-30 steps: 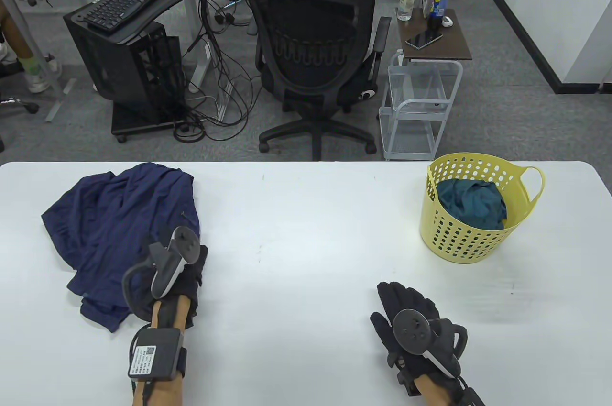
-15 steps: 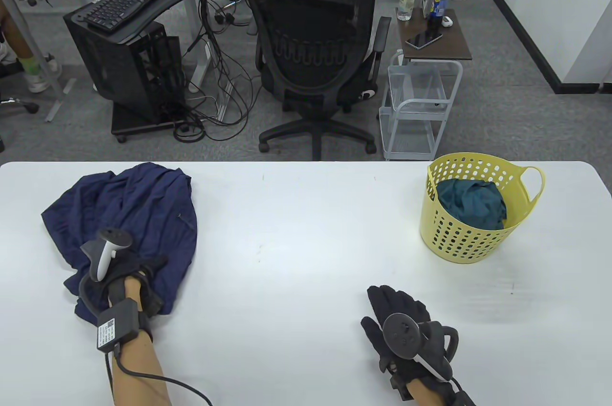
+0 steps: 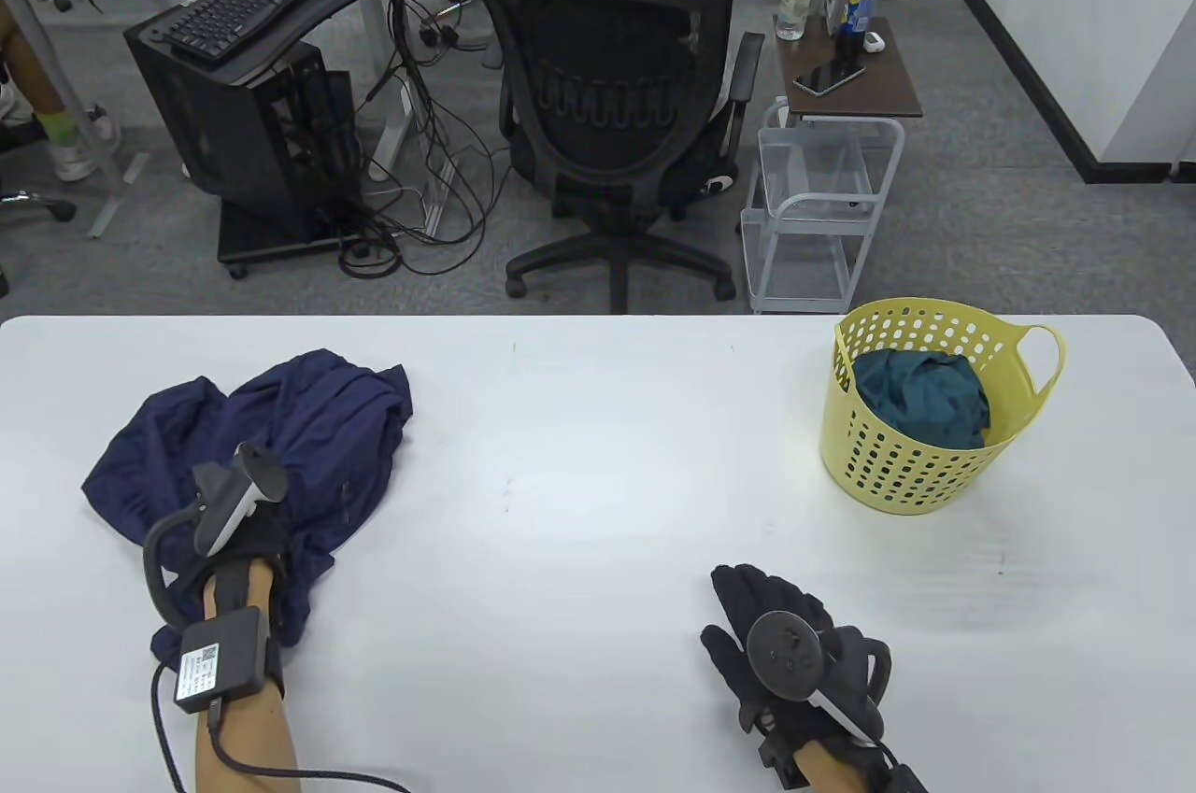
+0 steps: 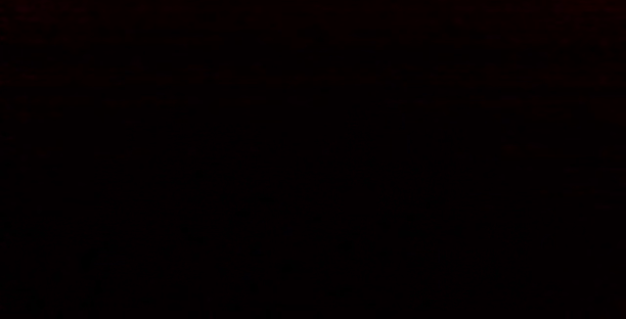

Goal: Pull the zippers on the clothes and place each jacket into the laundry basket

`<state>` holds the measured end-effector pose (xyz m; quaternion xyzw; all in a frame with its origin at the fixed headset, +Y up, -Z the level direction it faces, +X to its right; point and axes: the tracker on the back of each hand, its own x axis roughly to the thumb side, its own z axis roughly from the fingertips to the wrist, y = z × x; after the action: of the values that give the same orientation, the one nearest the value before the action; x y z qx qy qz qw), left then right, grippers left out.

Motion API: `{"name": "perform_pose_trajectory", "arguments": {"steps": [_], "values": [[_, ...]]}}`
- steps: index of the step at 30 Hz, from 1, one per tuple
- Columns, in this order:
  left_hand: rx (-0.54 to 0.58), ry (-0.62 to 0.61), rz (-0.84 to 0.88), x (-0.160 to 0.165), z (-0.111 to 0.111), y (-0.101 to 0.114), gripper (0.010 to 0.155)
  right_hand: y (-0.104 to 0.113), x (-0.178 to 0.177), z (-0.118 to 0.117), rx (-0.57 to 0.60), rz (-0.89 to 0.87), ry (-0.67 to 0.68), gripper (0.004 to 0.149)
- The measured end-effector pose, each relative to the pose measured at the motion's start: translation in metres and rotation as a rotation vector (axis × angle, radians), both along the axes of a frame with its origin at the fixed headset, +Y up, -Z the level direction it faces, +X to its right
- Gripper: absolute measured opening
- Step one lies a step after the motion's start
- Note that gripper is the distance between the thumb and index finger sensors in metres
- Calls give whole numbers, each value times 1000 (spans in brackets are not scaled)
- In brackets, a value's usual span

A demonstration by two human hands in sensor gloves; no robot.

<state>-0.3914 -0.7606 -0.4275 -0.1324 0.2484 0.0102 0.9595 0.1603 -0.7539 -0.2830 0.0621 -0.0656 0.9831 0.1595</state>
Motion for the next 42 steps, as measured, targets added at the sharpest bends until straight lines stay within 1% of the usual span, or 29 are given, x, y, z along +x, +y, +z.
{"name": "perform_pose_trajectory", "arguments": {"steps": [2, 5, 6, 8, 10, 12, 13, 15, 16, 18, 21, 24, 27, 29, 32, 35, 36, 37, 38, 39, 40, 41, 42], "values": [[47, -9, -10, 2, 6, 10, 58, 0, 1, 0, -2, -5, -1, 64], [193, -6, 10, 3, 17, 38, 54, 0, 4, -1, -7, -11, -8, 64], [251, -4, 19, 3, 22, 52, 53, 0, 4, -2, -6, -16, -10, 64], [327, -9, 42, 5, 29, 76, 53, 0, 6, -2, -7, -21, -14, 64], [418, -27, 85, 11, 39, 106, 52, 0, 7, -2, -7, -26, -17, 64], [472, -57, 117, 18, 48, 130, 52, -1, 9, -2, -8, -29, -20, 64], [517, -77, 128, 25, 54, 145, 52, -1, 9, -3, -9, -31, -23, 64], [573, -114, 139, 36, 63, 166, 53, -1, 11, -3, -11, -32, -29, 64], [612, -146, 146, 46, 70, 180, 53, -2, 13, -3, -13, -35, -34, 64], [662, -198, 165, 64, 81, 200, 53, -2, 16, -4, -17, -37, -44, 64], [711, -289, 200, 93, 97, 221, 53, -3, 19, -6, -23, -42, -56, 64], [738, -377, 252, 124, 112, 230, 54, -4, 23, -6, -26, -47, -68, 64], [723, -477, 362, 160, 122, 223, 54, -3, 28, -7, -29, -58, -85, 64], [688, -535, 445, 183, 124, 209, 55, -3, 32, -8, -31, -73, -99, 61], [591, -588, 536, 216, 121, 171, 56, -3, 40, -9, -30, -94, -139, 55], [381, -599, 566, 244, 112, 111, 57, -1, 52, -10, -12, -112, -222, 53], [331, -594, 543, 249, 111, 96, 58, -1, 55, -10, -9, -122, -236, 52], [260, -584, 472, 259, 109, 71, 59, -1, 59, -11, -7, -143, -254, 52], [175, -576, 339, 268, 109, 49, 60, -1, 63, -11, -9, -161, -266, 51], [108, -584, 216, 274, 109, 34, 64, -2, 65, -11, -11, -172, -277, 51], [-9, -622, 37, 282, 108, 14, 69, -3, 68, -12, -18, -176, -283, 51], [-93, -651, -58, 286, 108, 5, 73, -4, 69, -13, -28, -177, -285, 51], [-130, -671, -140, 289, 110, 0, 79, -6, 70, -13, -36, -180, -286, 51]]}}
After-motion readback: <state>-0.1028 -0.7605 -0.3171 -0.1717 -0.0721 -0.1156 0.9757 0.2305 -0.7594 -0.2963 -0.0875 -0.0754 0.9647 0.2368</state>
